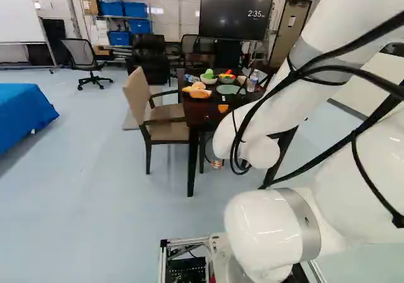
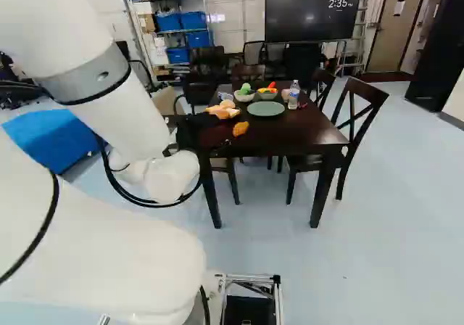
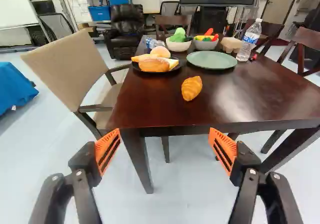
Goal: Move the croissant to the empty plate
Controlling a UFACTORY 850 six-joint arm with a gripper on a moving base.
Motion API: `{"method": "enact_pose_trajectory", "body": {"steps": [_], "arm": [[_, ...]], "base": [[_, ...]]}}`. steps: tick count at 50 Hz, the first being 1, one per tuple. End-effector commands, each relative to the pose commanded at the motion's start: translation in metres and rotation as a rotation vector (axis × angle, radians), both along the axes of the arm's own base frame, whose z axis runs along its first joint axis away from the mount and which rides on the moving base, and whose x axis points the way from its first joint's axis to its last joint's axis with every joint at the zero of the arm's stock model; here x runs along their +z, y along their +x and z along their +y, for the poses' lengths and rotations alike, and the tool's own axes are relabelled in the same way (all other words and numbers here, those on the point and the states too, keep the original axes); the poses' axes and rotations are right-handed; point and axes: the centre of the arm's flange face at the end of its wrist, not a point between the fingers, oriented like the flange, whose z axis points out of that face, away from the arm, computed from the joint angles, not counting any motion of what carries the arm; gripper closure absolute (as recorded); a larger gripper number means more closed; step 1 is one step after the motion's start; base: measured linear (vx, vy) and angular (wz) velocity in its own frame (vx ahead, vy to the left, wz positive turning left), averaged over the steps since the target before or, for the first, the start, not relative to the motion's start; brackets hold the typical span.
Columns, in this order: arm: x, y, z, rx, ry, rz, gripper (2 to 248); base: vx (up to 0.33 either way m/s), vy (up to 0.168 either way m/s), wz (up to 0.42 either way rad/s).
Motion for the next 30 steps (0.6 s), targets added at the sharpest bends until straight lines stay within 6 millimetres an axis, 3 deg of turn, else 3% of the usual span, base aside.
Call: {"method": "enact_pose_trajectory", "body": {"steps": [30], "arm": [[0.0000, 0.0000, 0.0000, 0.000, 0.000, 0.000, 13]], "base": [[0.112, -0.034, -0.016]]}}
